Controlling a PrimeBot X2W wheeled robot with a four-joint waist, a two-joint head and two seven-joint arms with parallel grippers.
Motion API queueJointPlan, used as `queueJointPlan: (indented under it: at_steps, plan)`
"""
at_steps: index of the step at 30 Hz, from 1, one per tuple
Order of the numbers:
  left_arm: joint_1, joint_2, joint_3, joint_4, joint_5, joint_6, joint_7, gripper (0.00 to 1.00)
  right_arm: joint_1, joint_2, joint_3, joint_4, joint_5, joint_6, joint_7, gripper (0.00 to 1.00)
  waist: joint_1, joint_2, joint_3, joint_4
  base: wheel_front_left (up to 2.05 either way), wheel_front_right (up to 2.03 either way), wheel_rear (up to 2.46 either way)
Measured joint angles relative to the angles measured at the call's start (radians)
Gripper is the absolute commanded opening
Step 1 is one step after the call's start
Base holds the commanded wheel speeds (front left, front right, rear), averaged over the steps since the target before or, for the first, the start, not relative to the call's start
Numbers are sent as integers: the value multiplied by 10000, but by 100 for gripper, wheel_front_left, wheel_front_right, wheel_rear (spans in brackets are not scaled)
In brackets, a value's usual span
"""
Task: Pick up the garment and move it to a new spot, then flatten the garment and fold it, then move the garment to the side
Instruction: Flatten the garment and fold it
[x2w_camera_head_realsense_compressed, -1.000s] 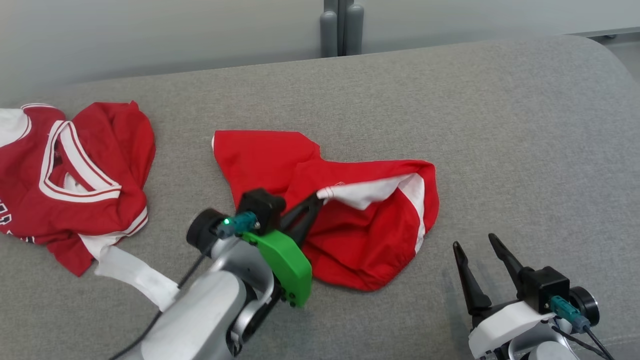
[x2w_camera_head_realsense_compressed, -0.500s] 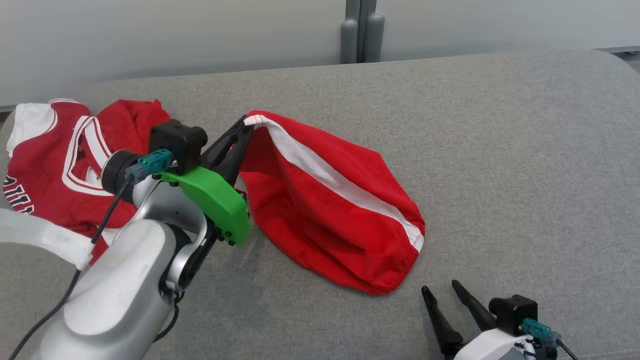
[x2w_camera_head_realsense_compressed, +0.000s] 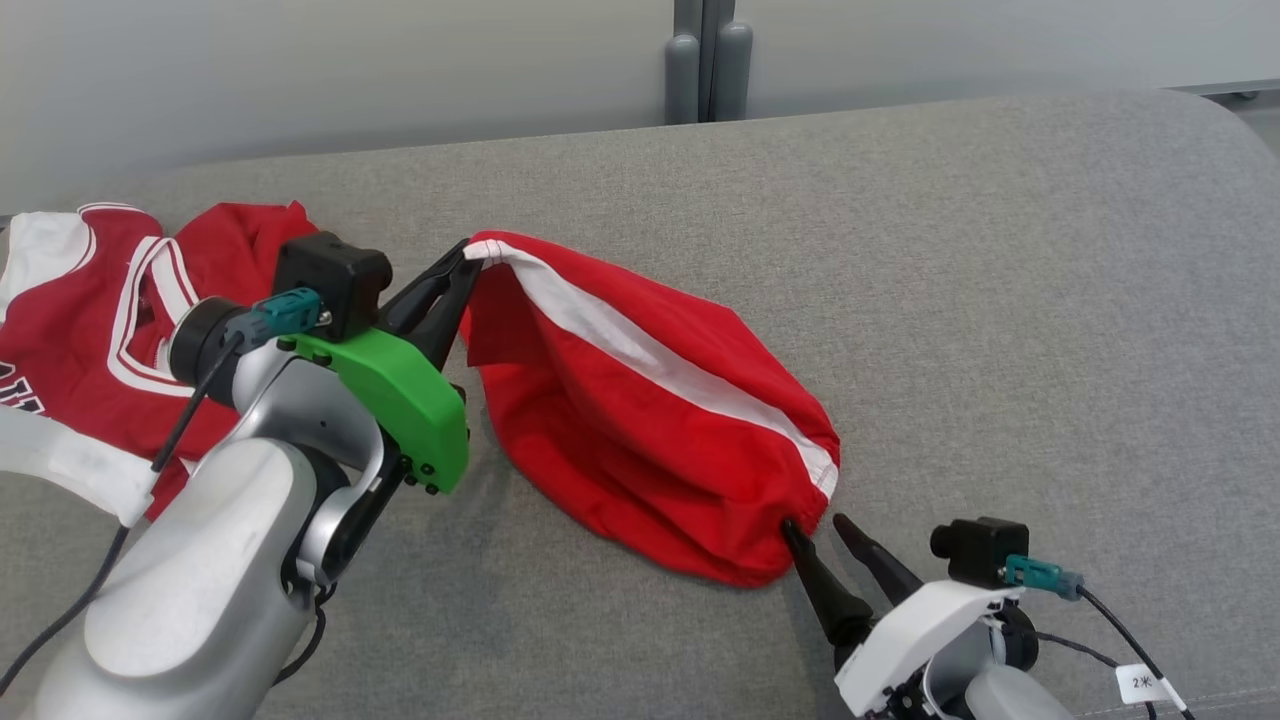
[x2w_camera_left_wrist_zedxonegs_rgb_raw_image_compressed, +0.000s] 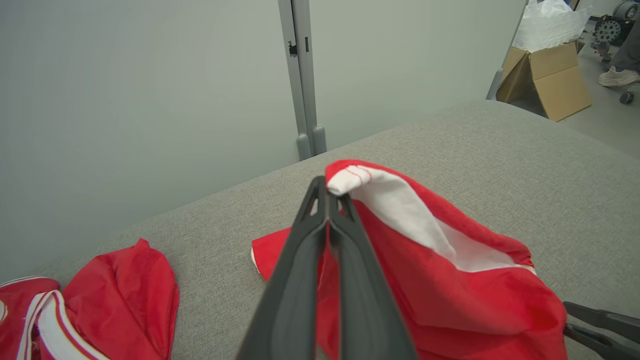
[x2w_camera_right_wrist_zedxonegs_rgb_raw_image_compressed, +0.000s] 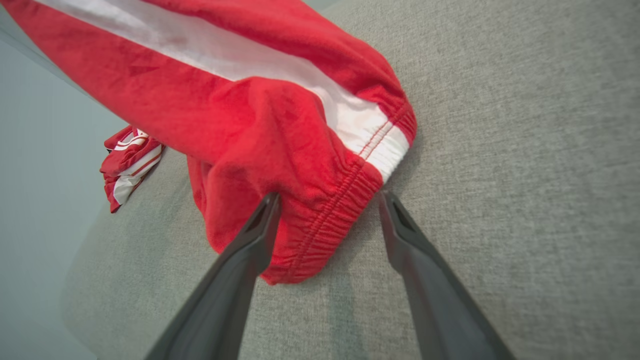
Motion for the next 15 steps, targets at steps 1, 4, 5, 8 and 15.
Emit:
queueJointPlan:
  at_steps: [1, 4, 5, 8, 15]
  plan:
    - [0, 33, 21, -54, -13, 0, 12, 0, -123, 4, 92, -6, 94, 0, 119, 100, 0, 0, 7, 11, 0, 0, 0]
    - [6, 184, 107, -196, -23, 2, 88, 0, -418, -4, 180, 8, 493, 0, 454, 100, 0, 0, 30, 50, 0, 0, 0]
    - [11, 201, 161, -219, -44, 12, 96, 0, -486, -12, 198, 10, 608, 0, 581, 100, 0, 0, 37, 65, 0, 0, 0]
    - [23, 215, 196, -343, -109, 27, 192, 0, -626, -36, 188, 67, 986, 0, 986, 100, 0, 0, 73, 128, 0, 0, 0]
    - [74, 552, 424, -560, -111, 81, 351, 0, -1190, -803, 86, 165, 1908, 0, 2284, 100, 0, 0, 194, 209, 0, 0, 0]
